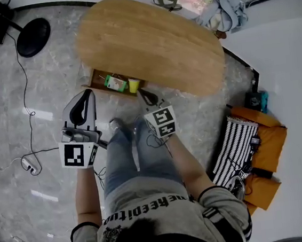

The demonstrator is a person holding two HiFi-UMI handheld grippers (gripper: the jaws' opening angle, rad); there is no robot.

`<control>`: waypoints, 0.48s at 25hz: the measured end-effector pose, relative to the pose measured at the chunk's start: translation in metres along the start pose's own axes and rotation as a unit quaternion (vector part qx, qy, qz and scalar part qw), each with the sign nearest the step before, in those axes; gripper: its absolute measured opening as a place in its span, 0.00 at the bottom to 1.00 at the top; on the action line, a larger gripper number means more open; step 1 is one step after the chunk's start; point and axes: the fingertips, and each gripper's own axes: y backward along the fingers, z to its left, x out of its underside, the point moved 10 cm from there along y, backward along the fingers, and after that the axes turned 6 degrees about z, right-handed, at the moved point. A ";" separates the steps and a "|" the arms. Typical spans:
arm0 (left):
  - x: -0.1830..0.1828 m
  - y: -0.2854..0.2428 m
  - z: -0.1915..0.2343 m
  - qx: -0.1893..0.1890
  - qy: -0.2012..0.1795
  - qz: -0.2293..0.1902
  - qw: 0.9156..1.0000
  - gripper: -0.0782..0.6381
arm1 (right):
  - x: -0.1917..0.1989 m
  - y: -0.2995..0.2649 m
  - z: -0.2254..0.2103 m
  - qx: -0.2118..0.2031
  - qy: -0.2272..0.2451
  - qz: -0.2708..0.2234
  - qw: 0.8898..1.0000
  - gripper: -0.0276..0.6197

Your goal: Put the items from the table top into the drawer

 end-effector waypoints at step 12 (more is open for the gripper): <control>-0.062 0.017 -0.030 0.017 -0.019 -0.022 0.999 0.13 | -0.063 0.098 0.005 0.031 -0.006 -0.098 0.995 0.05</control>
